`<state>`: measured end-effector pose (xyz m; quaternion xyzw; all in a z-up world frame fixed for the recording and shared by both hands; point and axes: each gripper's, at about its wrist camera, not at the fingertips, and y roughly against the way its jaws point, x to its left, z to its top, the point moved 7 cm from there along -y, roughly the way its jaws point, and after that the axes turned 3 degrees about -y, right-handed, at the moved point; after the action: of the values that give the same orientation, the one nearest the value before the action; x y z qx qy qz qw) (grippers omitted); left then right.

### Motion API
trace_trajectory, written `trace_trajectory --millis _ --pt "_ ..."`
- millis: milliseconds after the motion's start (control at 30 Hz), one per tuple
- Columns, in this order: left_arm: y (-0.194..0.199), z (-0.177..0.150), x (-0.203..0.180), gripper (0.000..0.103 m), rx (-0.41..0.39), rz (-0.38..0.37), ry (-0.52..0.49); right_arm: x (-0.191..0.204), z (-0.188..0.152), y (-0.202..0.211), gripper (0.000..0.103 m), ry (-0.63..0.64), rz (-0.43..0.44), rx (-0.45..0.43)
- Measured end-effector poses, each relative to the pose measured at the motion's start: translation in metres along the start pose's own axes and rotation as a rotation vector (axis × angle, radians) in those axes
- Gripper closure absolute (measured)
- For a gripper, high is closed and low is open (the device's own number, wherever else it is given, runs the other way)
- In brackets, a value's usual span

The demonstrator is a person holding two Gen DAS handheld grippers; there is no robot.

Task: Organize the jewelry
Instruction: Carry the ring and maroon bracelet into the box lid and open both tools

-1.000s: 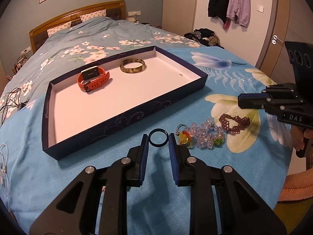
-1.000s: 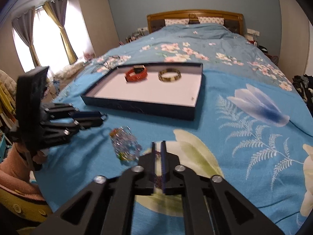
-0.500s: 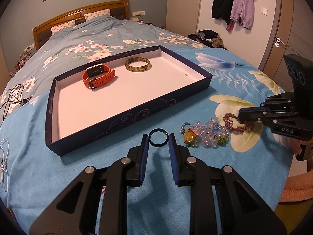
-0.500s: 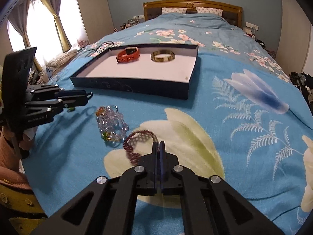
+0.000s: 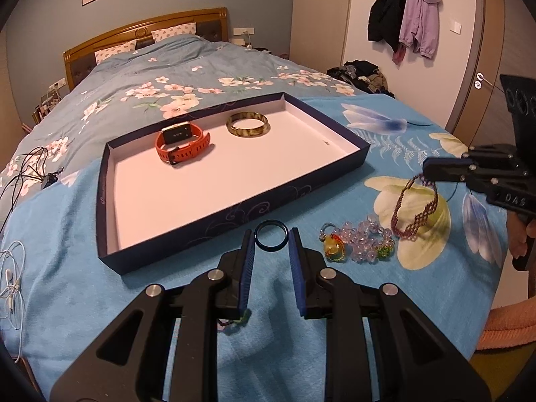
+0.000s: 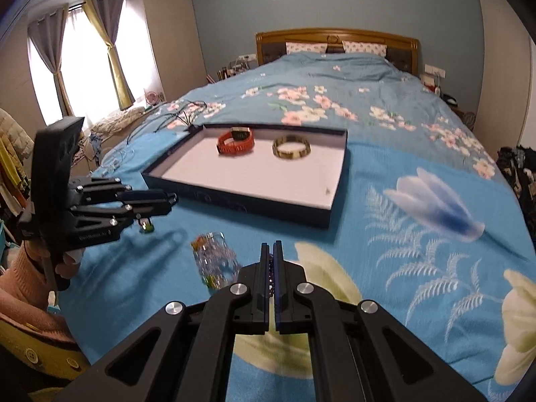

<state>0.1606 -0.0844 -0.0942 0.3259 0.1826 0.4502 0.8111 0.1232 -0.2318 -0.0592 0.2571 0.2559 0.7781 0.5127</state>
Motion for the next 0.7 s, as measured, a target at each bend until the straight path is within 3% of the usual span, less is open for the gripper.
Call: trace_trajectory --millis 333,700 --pt "0.004 0.02 0.018 0.082 -0.029 0.045 0.014 0.006 0.047 -0.002 0.102 0.045 0.007 -0.089" --pt "-0.012 0.049 0.05 0.082 -0.031 0.1 0.033 0.011 0.094 -0.041 0.102 0.051 0.034 -0.107"
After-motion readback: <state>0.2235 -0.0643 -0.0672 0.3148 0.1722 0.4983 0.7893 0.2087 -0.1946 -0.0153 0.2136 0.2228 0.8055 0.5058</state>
